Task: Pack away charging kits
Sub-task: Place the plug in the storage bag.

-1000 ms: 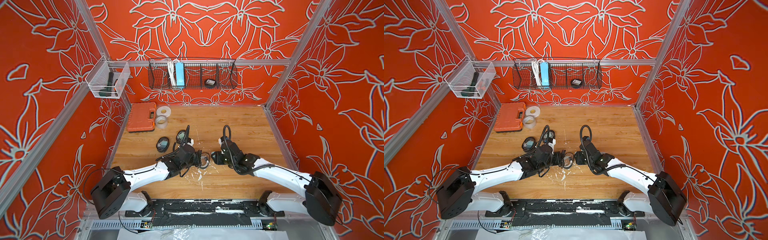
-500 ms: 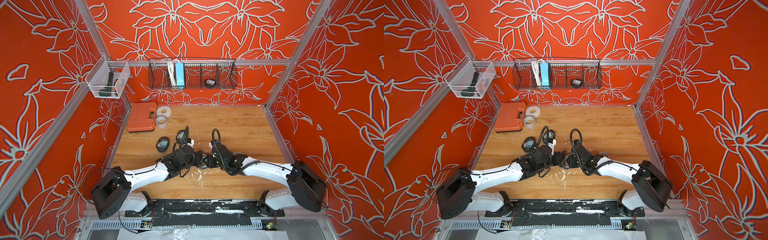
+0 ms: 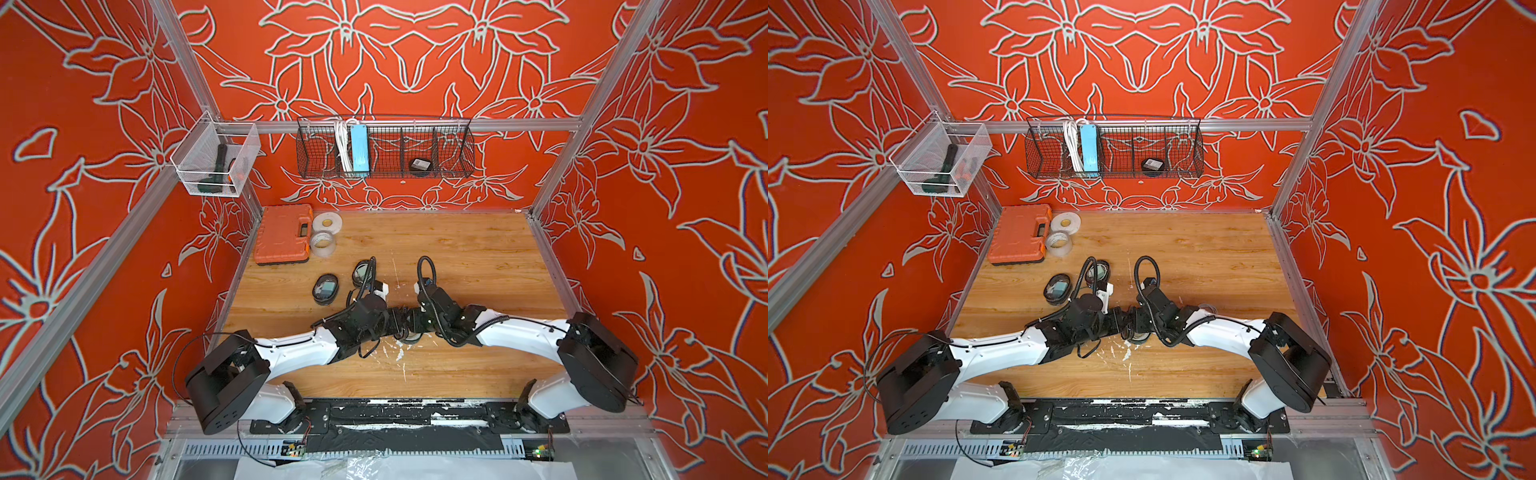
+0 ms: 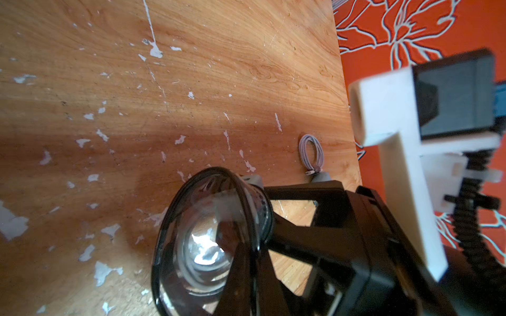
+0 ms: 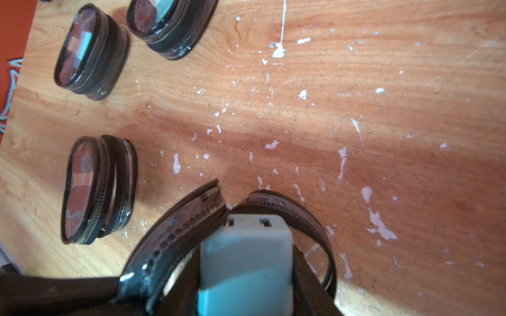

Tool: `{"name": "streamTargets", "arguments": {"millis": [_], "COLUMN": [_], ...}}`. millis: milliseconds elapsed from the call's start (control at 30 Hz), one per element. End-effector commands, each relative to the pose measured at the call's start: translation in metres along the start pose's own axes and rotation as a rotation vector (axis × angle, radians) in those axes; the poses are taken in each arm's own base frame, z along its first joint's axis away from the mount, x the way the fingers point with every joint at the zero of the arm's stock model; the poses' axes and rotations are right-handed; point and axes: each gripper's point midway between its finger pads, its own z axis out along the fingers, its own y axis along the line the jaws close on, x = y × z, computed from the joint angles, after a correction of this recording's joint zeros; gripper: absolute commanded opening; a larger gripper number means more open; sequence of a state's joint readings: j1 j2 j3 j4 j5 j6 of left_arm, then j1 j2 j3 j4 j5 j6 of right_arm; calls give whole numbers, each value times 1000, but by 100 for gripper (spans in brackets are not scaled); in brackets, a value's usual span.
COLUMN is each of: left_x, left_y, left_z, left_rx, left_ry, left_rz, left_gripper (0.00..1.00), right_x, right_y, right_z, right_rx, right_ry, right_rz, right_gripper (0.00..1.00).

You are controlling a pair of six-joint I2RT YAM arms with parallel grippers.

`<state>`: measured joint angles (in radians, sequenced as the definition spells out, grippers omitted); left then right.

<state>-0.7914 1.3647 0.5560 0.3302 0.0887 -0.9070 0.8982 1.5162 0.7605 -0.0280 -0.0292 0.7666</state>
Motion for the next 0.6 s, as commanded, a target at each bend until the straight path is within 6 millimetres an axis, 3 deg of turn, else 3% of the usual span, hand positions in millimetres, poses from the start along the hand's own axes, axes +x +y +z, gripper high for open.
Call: {"name": "streamTargets", "arguments": {"millis": [0,300,433,567], "left_x": [-7,-8,-8,-8], "left_y": [-10,-2,1,4], "left_z": [3,6,5,3], "left_rx": [44,13,-1,-8], "left_ry": [-15,-24,-32,-34], "left_rz": [-9,-18,-18,-18], "left_gripper": [0,0,0,0], "right_x": [-6,-8,-15,-18], "right_y": [14,14,6,-14], "right_z": [4,-6,-20,-39], "right_rx": [-34,-29,18,107], "right_ry": [0,-5,-35,-70], "right_rz": [0,-20,-21,-6], "right_gripper": [39,57,59,56]}}
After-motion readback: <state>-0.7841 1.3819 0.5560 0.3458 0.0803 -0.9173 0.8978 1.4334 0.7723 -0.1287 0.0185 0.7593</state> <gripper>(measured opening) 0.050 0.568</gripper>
